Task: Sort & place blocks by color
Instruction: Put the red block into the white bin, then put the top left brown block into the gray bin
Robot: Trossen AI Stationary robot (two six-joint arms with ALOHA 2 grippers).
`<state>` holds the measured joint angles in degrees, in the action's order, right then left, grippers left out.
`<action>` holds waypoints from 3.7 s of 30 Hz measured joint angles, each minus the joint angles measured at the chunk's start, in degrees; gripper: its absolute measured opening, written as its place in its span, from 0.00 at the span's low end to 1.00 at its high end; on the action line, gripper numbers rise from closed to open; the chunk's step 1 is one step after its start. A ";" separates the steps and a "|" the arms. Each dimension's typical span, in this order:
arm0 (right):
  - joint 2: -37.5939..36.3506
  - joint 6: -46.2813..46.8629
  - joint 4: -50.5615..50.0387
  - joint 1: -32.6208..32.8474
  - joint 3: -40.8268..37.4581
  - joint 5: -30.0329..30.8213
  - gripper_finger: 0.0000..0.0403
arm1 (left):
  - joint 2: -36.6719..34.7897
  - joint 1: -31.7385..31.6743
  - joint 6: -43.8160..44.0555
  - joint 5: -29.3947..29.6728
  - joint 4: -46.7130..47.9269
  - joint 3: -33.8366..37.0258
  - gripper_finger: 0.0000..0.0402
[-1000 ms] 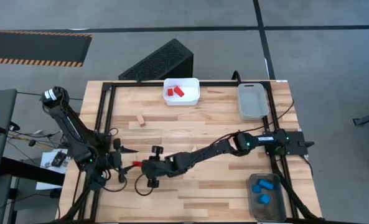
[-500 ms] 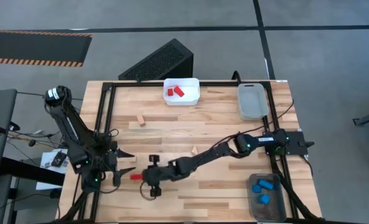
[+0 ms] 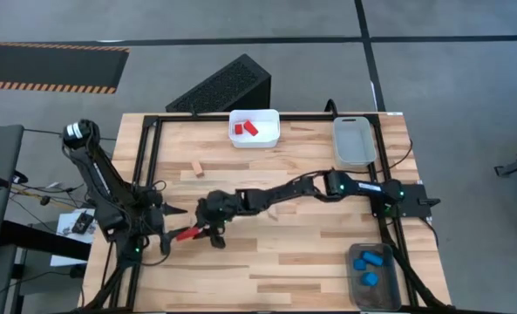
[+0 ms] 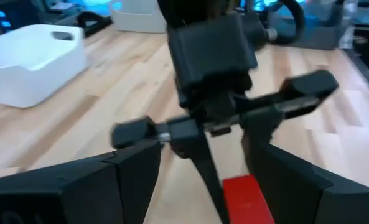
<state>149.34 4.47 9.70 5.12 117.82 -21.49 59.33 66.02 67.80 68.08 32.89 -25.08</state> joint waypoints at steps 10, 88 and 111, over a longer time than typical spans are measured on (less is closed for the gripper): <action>-3.94 -7.92 -5.87 -4.95 -0.17 -0.54 0.29 | -4.96 -3.93 3.99 0.23 10.71 0.00 0.60; -26.37 -5.94 -26.15 -38.45 -25.73 5.20 0.30 | 9.29 -88.85 -80.58 -52.98 -55.53 0.02 0.60; -27.73 -5.92 -32.00 -36.86 -21.77 7.06 0.55 | 8.67 -89.49 -73.80 -52.64 -44.12 0.00 0.60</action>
<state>121.61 -1.45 -22.30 -31.74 96.05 -14.43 68.00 -23.47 -6.00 15.45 -11.23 -25.08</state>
